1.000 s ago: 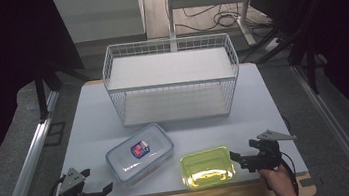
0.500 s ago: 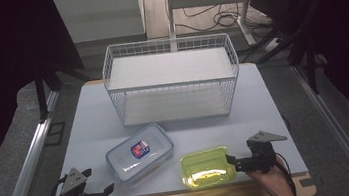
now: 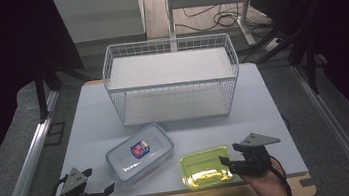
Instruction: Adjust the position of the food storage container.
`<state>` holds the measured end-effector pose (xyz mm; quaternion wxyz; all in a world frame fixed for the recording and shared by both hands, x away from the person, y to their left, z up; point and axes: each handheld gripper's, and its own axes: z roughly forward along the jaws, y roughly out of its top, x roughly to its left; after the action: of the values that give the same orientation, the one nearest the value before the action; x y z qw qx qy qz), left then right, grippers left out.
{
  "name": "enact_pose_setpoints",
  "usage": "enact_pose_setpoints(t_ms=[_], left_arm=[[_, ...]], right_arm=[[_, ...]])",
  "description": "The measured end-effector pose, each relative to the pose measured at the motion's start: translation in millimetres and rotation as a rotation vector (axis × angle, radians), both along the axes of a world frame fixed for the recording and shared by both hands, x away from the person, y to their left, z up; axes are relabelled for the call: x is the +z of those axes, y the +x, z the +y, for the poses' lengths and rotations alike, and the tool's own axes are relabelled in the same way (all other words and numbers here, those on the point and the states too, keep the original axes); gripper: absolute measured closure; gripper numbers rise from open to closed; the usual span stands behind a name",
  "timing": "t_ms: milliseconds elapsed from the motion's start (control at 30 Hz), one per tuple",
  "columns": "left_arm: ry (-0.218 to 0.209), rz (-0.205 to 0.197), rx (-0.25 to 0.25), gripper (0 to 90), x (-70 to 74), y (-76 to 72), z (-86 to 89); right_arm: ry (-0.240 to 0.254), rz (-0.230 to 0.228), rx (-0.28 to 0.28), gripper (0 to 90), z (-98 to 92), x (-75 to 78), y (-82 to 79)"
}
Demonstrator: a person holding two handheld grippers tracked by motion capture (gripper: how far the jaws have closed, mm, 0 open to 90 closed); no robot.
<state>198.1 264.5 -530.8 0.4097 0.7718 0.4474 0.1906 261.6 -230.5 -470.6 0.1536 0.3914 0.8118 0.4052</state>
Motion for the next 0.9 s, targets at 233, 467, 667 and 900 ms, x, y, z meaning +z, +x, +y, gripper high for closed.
enact_pose_setpoints(t_ms=[233,467,667,900], left_arm=[[-0.008,-0.007,-0.001,3.7,0.6,-1.0,0.9],[-0.008,-0.008,0.002,3.7,0.8,-2.1,1.2],[-0.007,-0.009,0.005,3.7,0.7,-2.4,0.7],[-0.002,-0.007,0.002,3.7,0.6,-2.4,-0.2]], right_arm=[[-0.025,-0.001,0.185,76.7,34.5,1.2,-11.9],[-0.046,-0.008,0.282,89.5,71.8,1.0,-20.3],[-0.060,0.016,0.349,89.5,100.5,-6.6,-25.3],[-0.091,0.038,0.398,89.5,129.0,-17.8,-31.2]])
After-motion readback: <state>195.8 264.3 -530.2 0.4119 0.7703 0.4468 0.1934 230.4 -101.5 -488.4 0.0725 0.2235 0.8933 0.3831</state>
